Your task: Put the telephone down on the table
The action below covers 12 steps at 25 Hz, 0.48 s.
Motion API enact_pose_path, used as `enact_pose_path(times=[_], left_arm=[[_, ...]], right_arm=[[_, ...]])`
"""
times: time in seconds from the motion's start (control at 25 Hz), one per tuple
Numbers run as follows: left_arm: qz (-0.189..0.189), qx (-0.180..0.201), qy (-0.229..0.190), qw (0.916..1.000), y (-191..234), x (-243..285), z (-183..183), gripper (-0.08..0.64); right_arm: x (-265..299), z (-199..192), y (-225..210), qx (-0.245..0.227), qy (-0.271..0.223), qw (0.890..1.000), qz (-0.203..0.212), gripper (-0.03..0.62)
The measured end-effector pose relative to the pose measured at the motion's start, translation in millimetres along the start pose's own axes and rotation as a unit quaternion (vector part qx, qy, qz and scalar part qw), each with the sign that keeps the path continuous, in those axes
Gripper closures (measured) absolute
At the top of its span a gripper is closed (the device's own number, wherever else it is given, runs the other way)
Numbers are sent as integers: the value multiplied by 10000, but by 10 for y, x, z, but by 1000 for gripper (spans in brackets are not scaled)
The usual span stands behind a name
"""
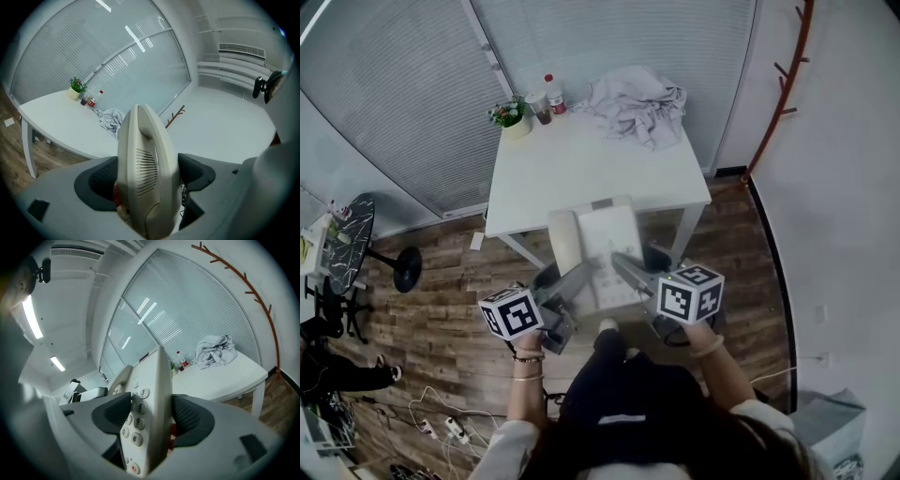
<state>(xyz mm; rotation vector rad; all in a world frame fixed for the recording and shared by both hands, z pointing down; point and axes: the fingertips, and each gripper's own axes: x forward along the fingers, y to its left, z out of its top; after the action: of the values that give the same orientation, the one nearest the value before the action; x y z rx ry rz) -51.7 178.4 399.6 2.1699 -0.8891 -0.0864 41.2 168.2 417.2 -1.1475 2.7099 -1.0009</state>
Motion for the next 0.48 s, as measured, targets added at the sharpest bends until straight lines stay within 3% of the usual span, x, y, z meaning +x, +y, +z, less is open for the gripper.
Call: enact_pose_path(times=[0.32,0.48], left_arm=[[-18,-81,60,9999,375,257,381,160],[-78,-41,59,9999,392,271,360,160]], right_arm=[[484,239,-224,55,57,10000,-61,316],[467,227,-236,35,19,9999,-98,316]])
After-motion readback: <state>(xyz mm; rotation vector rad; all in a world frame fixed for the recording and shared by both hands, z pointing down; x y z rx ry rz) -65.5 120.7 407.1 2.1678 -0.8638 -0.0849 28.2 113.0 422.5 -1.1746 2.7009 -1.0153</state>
